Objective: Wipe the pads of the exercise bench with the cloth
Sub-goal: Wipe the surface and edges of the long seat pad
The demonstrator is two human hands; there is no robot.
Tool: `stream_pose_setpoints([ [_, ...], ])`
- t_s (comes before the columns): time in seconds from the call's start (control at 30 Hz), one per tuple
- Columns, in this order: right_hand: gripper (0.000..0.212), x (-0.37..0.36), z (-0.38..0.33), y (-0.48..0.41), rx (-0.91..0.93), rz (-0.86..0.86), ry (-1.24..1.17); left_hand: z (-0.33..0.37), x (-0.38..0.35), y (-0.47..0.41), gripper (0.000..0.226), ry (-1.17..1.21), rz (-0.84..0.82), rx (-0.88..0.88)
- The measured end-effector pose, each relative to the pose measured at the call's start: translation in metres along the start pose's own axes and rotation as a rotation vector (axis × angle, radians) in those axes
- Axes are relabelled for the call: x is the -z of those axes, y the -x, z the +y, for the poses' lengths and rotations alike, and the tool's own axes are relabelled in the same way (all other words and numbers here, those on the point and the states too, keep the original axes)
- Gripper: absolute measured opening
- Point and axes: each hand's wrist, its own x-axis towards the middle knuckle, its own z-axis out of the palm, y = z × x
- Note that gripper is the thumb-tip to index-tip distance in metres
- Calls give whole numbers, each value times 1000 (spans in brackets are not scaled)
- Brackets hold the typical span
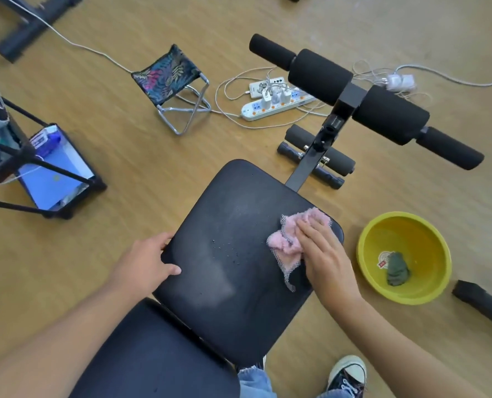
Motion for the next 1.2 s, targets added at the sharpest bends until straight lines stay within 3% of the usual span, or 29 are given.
stream_pose_setpoints([
  [0.07,29,-13,-28,3,-153,109,-22,1,-3,-2,67,47,23,20],
  [0.1,29,-19,-53,13,-165,46,-80,2,-3,-1,67,59,33,23],
  [0.17,34,-39,-98,38,64,-59,-172,2,-3,-1,67,53,40,21],
  [0.27,29,-42,-129,61,467,-398,-180,3,-2,-1,70,38,37,11],
  [0.33,31,-41,-102,42,613,-389,-144,3,-2,0,67,50,41,-5],
  [0.4,40,-27,-72,2,374,-274,-137,1,-3,2,66,41,39,-8],
  [0.53,35,-1,-18,-49,-295,186,-17,-2,-4,3,61,59,40,-8],
  [0.6,23,-6,-33,-49,-440,270,-35,-3,-3,3,57,85,44,-9],
  [0.67,10,-23,-68,-23,-295,84,-242,-1,-2,4,57,92,52,-6],
  [0.8,36,-43,-120,46,405,-317,-222,1,-3,3,64,55,58,17],
  [0.87,30,-32,-96,39,699,-377,-75,2,-3,3,66,37,61,18],
  [0.9,29,-19,-84,17,709,-383,-111,3,-2,3,67,27,62,20],
  [0.97,24,15,-49,-24,369,-234,-268,6,-1,3,66,4,58,20],
  [1.03,18,40,-5,-40,-111,-35,-168,7,-1,3,64,-25,50,21],
  [1.1,22,38,23,-27,-445,156,-49,8,0,3,65,-37,52,22],
  [1.17,24,28,20,0,-583,200,-11,8,-2,3,65,-47,54,12],
  [1.2,19,20,12,11,-561,227,-13,8,-3,3,65,-50,56,11],
])
